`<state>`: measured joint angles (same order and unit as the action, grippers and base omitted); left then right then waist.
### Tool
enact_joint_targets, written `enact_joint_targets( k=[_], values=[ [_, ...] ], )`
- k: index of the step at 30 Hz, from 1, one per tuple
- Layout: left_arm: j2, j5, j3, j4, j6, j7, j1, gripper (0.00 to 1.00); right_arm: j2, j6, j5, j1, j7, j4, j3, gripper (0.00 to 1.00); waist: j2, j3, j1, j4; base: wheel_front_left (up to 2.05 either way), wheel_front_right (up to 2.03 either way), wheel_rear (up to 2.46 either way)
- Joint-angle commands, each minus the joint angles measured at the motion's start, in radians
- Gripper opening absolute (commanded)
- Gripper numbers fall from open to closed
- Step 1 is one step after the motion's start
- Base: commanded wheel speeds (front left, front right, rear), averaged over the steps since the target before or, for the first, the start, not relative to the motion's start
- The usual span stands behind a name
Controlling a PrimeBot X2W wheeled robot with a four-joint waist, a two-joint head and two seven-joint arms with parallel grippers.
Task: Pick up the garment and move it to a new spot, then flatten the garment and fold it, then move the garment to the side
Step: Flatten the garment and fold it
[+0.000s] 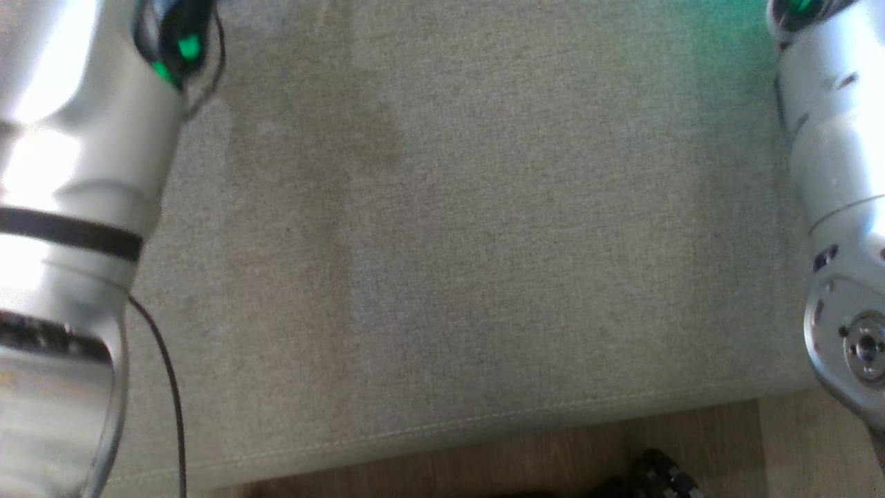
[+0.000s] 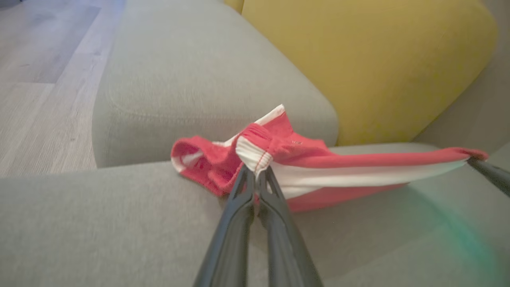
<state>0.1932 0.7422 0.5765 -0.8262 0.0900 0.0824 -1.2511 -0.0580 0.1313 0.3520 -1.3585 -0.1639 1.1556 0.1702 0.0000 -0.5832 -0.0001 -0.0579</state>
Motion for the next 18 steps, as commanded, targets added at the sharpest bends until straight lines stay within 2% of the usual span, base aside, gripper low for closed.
enact_joint_targets(
  k=[1,7,11,18],
  values=[
    [0.06,-0.015,-0.006,0.011,0.008,0.009,-0.018,0.0,0.008,-0.001,-0.008,-0.014,0.014,-0.011,-0.011,0.0,0.0,0.015,0.0001,0.003,0.0,0.0,0.0],
    [0.085,-0.056,0.106,-0.05,0.035,0.015,0.108,0.0,-0.012,-0.001,-0.029,0.068,0.098,0.087,-0.047,0.0,0.0,0.087,0.0001,0.018,0.0,0.0,0.0],
    [0.104,-0.076,0.17,-0.058,0.039,0.025,0.177,0.0,-0.034,-0.001,-0.035,0.124,0.155,0.106,-0.079,0.0,0.0,0.139,0.0001,0.021,0.0,0.0,0.0],
    [0.116,-0.05,0.234,-0.047,0.04,0.043,0.271,0.0,-0.055,-0.001,-0.035,0.206,0.23,0.11,-0.162,0.0,0.0,0.216,0.0001,0.019,0.0,0.0,0.0]
  ],
)
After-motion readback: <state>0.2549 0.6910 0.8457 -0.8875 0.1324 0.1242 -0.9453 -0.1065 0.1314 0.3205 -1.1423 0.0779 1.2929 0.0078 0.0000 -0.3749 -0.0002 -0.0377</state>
